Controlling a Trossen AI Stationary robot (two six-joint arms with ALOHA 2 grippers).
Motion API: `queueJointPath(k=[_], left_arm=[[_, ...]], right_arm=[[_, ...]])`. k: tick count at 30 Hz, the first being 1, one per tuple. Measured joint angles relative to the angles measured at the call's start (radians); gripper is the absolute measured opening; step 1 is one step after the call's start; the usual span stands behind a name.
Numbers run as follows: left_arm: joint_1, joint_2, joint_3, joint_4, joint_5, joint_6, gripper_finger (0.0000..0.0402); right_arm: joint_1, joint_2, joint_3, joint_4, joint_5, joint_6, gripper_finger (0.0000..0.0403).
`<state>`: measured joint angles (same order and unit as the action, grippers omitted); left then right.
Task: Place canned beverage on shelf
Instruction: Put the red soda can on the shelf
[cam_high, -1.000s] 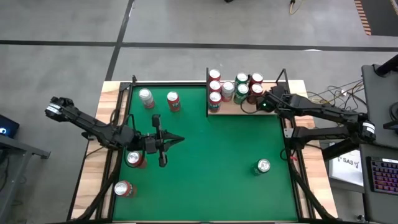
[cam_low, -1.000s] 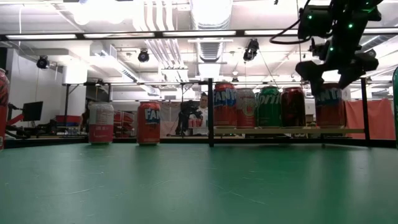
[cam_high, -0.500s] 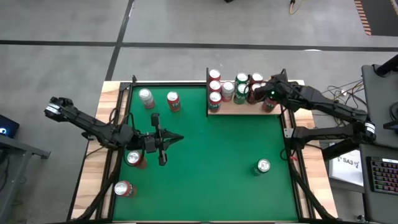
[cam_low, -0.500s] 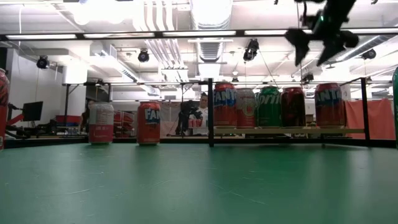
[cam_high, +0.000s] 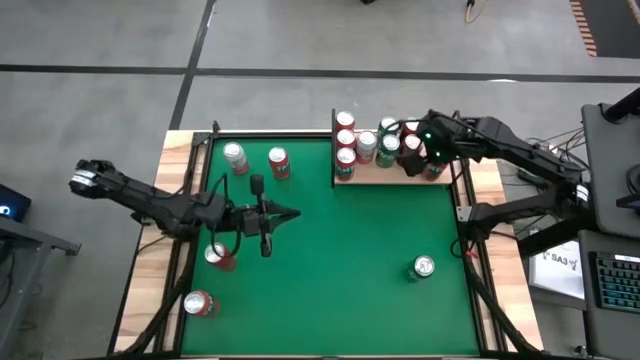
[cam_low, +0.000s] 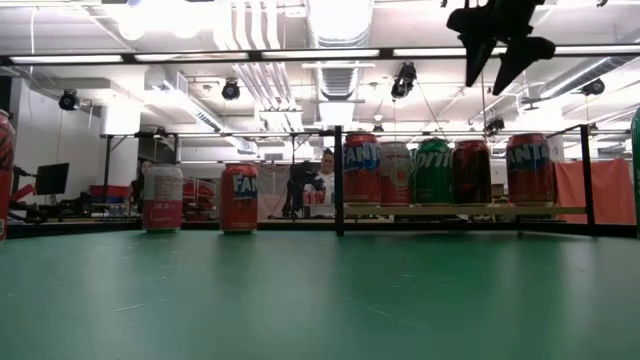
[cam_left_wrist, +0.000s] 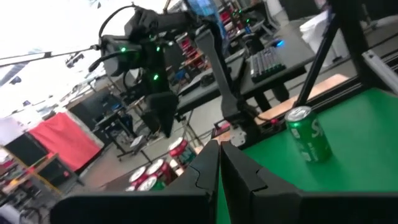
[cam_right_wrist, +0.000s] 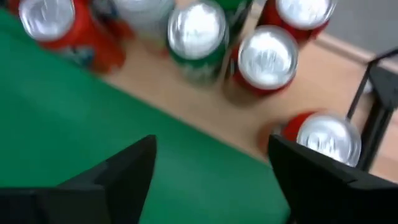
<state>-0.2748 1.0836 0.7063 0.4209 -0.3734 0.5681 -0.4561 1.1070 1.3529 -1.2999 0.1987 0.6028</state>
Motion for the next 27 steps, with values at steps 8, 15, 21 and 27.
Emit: queueJointPath(k=[8, 15, 21, 27], left_arm=[[0.011, 0.0, 0.0, -0.021, 0.002, -0.001, 0.0], [0.011, 0.0, 0.0, -0.021, 0.002, -0.002, 0.0], [0.011, 0.001, 0.0, -0.032, 0.001, 0.006, 0.0], [0.011, 0.001, 0.0, -0.038, 0.0, 0.006, 0.0]], right_arm=[[0.0, 0.063, 0.018, -0.256, -0.076, 0.037, 0.0123], [-0.008, 0.089, -0.018, -0.27, -0.073, 0.001, 0.0015], [-0.041, 0.1, -0.087, -0.272, -0.068, -0.08, 0.0013], [-0.101, 0.099, -0.164, -0.272, -0.024, -0.134, 0.0012]])
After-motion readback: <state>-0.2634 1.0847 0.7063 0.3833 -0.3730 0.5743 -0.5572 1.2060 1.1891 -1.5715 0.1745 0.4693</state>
